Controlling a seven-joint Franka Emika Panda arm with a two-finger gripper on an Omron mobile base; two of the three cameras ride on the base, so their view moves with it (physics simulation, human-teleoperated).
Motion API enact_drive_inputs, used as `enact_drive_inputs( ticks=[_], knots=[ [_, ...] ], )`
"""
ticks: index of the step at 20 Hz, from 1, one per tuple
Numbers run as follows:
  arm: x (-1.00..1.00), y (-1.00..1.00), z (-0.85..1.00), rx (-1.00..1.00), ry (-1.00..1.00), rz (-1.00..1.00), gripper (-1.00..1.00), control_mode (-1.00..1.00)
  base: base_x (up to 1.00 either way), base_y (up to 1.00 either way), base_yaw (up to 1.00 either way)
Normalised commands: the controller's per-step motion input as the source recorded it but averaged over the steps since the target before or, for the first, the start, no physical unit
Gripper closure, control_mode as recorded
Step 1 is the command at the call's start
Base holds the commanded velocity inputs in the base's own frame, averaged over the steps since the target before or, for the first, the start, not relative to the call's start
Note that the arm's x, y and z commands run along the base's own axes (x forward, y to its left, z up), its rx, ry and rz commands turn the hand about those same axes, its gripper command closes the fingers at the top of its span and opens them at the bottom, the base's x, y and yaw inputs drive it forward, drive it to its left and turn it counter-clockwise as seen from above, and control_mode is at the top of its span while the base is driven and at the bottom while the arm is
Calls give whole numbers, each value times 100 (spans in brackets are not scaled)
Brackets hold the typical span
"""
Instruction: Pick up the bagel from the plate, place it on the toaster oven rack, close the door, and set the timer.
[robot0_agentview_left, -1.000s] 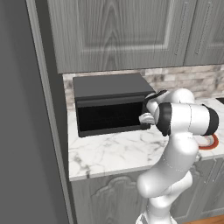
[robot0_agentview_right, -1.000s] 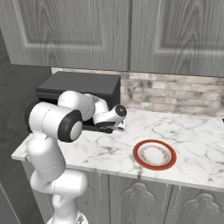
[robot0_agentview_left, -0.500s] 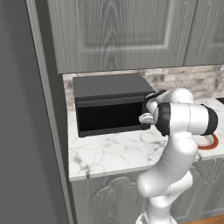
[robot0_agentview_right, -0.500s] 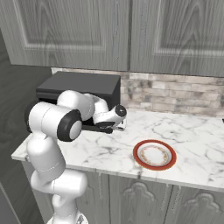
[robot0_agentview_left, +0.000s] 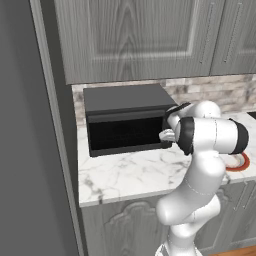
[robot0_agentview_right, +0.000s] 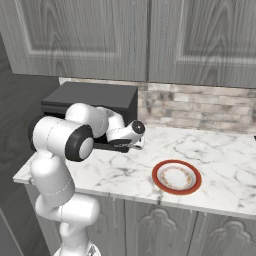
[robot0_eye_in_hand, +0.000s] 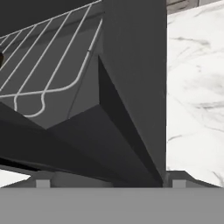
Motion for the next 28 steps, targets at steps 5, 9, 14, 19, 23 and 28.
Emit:
enact_drive_inputs(
  ticks=[5,9,14,19,23,28],
  knots=[
    [30,-60,0,14,0,7,100,-100,0,0,0],
    [31,-69,0,22,0,11,100,-100,0,0,0],
    [32,-68,0,23,0,9,100,-100,0,0,0],
    [30,-70,0,21,0,7,100,-100,0,0,0],
    [24,-72,0,20,1,6,100,-100,0,0,0],
    [16,-75,-1,18,3,6,100,-100,0,0,0]
  ],
)
